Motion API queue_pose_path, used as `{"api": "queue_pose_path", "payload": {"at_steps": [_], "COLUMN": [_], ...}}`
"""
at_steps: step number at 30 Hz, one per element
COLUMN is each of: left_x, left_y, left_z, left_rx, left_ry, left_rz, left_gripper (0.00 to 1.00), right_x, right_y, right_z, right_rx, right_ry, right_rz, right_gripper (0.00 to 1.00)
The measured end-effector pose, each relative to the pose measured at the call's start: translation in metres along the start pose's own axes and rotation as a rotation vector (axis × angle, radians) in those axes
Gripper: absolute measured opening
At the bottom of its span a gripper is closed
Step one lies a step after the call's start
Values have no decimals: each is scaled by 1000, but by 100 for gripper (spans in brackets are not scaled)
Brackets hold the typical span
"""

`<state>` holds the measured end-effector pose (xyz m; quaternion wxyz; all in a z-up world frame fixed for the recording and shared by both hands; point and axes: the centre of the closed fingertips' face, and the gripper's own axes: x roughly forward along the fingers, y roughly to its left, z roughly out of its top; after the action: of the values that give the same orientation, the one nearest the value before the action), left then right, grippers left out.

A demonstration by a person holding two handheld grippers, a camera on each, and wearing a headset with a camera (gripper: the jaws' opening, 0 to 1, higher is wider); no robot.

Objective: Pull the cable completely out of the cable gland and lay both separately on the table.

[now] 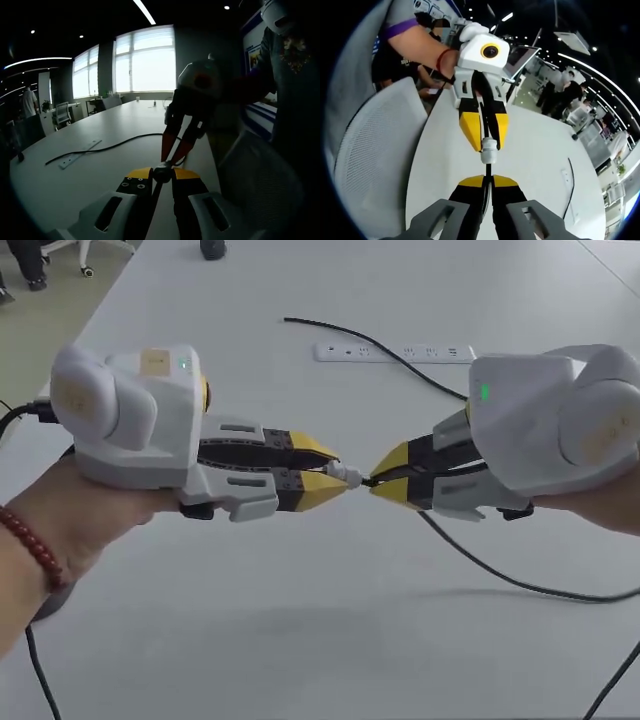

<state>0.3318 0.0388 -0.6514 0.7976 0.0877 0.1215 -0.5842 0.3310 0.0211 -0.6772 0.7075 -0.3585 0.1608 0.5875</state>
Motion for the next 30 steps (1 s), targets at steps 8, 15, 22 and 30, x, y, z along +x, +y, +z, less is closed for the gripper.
{"api": "queue_pose_path", "payload": {"at_steps": [8, 15, 22, 30], "left_x": [0, -1, -5, -8], "left_y": [0, 1, 5, 5], "left_z": [0, 0, -3, -5], "left_rx": [0, 1, 0, -4], "left_ry": [1, 1, 8, 9], "left_rz": [2, 8, 22, 26], "left_gripper": [16, 16, 16, 16], "right_x": [-5, -10, -12, -13], "right_y": [0, 0, 0, 2], "right_z": [-19, -34, -46, -50], "right_rx": [25, 49, 77, 82], "right_ry": [44, 83, 92, 98], "right_rz": [-12, -13, -14, -11], "right_gripper": [0, 0, 0, 0]}}
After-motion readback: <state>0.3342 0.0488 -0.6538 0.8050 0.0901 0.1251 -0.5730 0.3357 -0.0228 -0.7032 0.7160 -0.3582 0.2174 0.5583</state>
